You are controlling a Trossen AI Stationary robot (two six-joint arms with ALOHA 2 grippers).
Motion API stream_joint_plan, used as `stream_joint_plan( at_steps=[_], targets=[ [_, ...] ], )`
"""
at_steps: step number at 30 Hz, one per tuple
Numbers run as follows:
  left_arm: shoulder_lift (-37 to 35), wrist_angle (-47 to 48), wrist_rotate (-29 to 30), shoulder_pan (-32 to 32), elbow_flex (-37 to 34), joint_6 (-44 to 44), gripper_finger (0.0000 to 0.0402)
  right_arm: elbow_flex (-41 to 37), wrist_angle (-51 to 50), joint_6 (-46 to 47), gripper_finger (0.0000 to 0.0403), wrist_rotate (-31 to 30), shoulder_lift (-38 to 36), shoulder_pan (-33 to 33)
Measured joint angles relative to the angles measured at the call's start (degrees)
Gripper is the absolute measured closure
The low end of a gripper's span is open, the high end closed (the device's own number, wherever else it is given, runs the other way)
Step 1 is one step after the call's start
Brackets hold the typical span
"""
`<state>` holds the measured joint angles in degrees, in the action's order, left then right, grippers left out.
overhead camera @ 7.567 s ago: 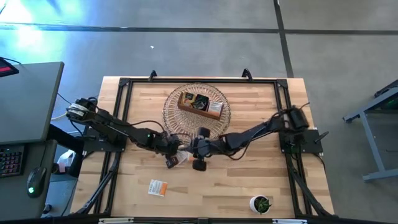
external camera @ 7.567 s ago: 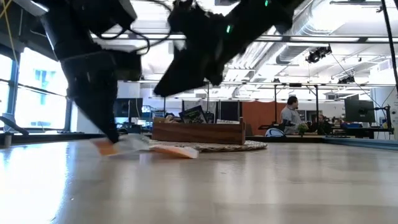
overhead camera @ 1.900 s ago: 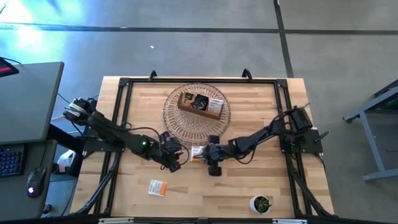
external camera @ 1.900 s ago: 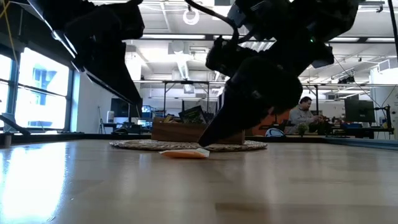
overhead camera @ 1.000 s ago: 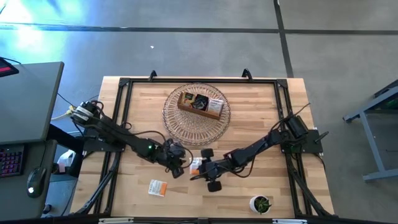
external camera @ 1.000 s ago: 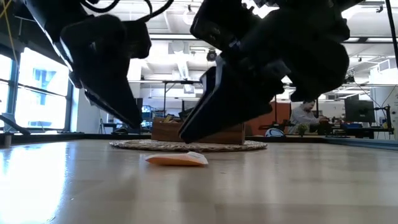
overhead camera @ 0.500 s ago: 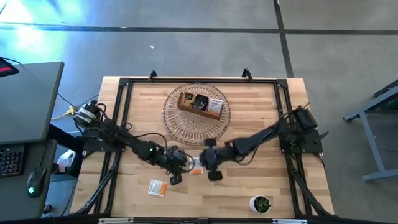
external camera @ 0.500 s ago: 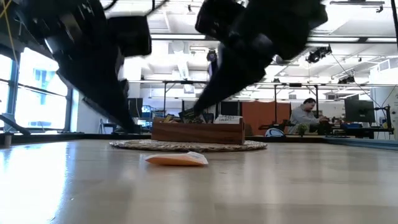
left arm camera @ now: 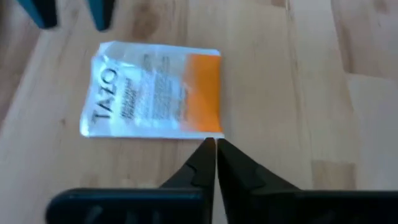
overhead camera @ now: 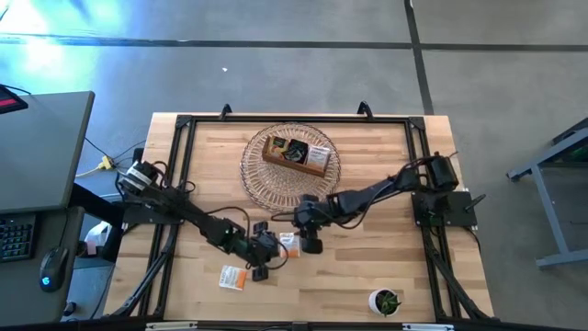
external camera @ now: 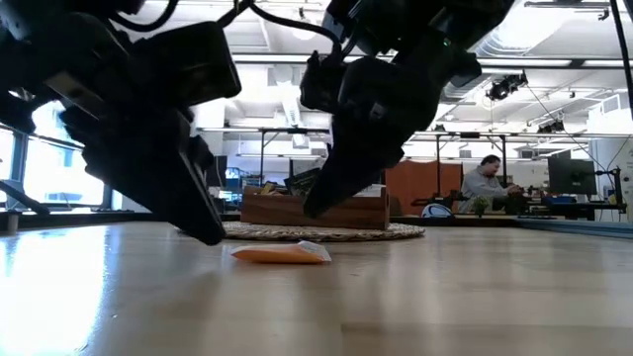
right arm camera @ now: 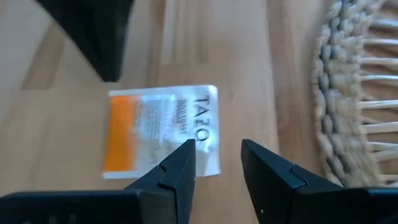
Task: Pick & Place Tea
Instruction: Put the white tea bag into the right section of the wooden organizer
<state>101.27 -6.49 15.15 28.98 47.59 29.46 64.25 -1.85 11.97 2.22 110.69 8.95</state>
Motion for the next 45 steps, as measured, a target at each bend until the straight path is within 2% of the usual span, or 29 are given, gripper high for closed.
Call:
stream_joint_plan(
  at_steps=[2,6,11,20,25,31,40,45],
  targets=[
    [0.1,-0.5,0.4,-0.1,0.0,-1.2,0.0395,0.0,0.1,0.1,0.0277,0.3,0.0,0.3],
    [0.0,-2.6,0.3,-0.1,0.0,-2.3,0.0385,0.0,1.0,1.2,0.0277,-0.5,0.0,0.5],
    [0.1,-5.8,-0.7,0.0,0.0,-3.6,0.0399,0.0,2.2,2.9,0.0277,-1.0,0.6,0.5],
    [6.3,-9.4,0.0,-0.1,0.2,-3.3,0.0401,0.0,5.0,4.3,0.0277,-2.2,4.1,1.6],
    [7.0,-9.6,0.6,-0.1,0.2,-1.2,0.0401,0.1,5.5,5.6,0.0277,-2.1,5.5,1.6],
    [7.1,-9.1,1.3,-0.1,0.2,-1.1,0.0401,0.1,5.6,7.0,0.0277,1.8,5.3,1.2],
    [7.3,-8.9,1.1,-0.2,0.1,-1.1,0.0401,0.5,5.5,9.7,0.0277,4.6,4.8,-0.9],
    [7.3,-9.7,0.8,-0.2,0.1,-1.1,0.0401,1.4,0.3,11.6,0.0277,9.4,1.6,-3.1]
  ],
)
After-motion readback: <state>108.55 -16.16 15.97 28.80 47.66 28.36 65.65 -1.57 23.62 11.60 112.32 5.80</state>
